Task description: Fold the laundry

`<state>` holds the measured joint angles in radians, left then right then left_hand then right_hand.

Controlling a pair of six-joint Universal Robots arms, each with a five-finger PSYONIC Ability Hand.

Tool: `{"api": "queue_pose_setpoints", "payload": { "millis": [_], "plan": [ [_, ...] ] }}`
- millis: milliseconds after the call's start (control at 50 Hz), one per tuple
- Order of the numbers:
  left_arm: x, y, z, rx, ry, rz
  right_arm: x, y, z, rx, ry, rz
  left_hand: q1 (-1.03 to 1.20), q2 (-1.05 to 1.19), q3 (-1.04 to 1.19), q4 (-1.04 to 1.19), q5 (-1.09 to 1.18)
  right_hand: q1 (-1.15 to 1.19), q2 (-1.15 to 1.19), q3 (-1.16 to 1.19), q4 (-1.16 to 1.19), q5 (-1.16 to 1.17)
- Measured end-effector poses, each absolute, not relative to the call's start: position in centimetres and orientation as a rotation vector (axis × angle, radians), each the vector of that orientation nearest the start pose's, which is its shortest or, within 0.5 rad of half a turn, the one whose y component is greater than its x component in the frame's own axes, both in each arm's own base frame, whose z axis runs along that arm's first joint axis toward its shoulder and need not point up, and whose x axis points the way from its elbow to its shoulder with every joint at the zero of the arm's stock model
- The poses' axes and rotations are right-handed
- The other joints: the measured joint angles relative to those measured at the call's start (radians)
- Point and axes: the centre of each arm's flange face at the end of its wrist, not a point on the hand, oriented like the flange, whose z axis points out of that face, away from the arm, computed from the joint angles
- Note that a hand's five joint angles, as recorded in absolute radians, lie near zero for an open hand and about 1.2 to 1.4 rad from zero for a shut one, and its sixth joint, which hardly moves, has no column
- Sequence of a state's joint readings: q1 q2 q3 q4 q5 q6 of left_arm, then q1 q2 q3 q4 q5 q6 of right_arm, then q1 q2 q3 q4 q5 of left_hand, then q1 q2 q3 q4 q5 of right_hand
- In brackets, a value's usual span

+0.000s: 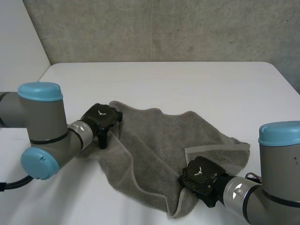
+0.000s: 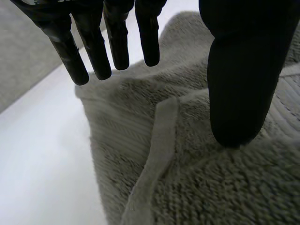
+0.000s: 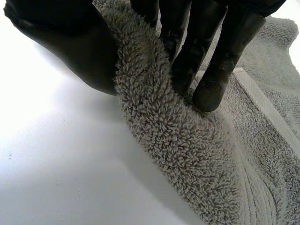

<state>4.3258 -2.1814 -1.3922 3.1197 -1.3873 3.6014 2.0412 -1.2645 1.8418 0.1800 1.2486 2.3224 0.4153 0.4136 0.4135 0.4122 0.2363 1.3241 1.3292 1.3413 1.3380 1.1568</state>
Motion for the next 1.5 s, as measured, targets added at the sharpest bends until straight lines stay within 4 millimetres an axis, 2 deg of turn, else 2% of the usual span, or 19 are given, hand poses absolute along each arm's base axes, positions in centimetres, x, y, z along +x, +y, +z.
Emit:
{"api": "queue_pose_setpoints", "payload": {
  "millis": [240,460,580,720,820,1000,1220,1400,1500],
  "plan": [
    [-27.4,-28.2,13.4,1.349,2.425,-1.646,25.8,-16.0,14.6,-1.777,2.062,-1.246,-0.004,-0.002,-0.001,-0.001,0.003,0.000,0.000,0.000,0.000,0.000],
    [-27.2,-27.8,13.0,1.365,2.424,-1.617,25.7,-16.3,14.5,-1.770,2.069,-1.261,0.346,0.354,0.354,0.356,0.353,0.000,0.000,0.000,0.000,0.000],
    [-27.0,-27.6,13.3,1.360,2.423,-1.620,25.6,-16.9,14.6,-1.757,2.079,-1.285,0.465,0.477,0.476,0.479,0.476,0.000,0.000,0.001,0.000,0.000],
    [-26.6,-27.2,13.8,1.351,2.420,-1.628,25.5,-17.2,14.6,-1.749,2.086,-1.297,0.501,0.513,0.512,0.516,0.511,0.000,0.000,0.001,0.000,0.000],
    [-26.4,-26.6,14.0,1.356,2.429,-1.620,25.5,-17.3,14.6,-1.747,2.088,-1.298,0.487,0.485,0.490,0.491,0.495,0.000,0.000,0.001,0.000,0.000],
    [-25.9,-25.2,13.6,1.374,2.457,-1.583,25.5,-17.3,14.5,-1.747,2.089,-1.294,0.241,0.240,0.242,0.243,0.244,0.000,0.000,0.001,0.000,0.000],
    [-25.6,-24.7,13.5,1.371,2.469,-1.562,25.5,-17.3,14.4,-1.746,2.093,-1.286,0.241,0.243,0.242,0.242,0.245,0.000,0.000,0.001,0.000,0.000],
    [-25.0,-24.4,14.5,1.347,2.459,-1.585,25.5,-17.3,14.3,-1.749,2.094,-1.280,0.248,0.253,0.254,0.256,0.254,0.000,0.000,0.001,0.000,0.000],
    [-24.5,-24.2,15.6,1.316,2.437,-1.630,25.5,-17.2,14.2,-1.752,2.096,-1.275,0.119,0.118,0.120,0.120,0.118,0.000,0.001,0.001,0.000,0.000]
  ]
}}
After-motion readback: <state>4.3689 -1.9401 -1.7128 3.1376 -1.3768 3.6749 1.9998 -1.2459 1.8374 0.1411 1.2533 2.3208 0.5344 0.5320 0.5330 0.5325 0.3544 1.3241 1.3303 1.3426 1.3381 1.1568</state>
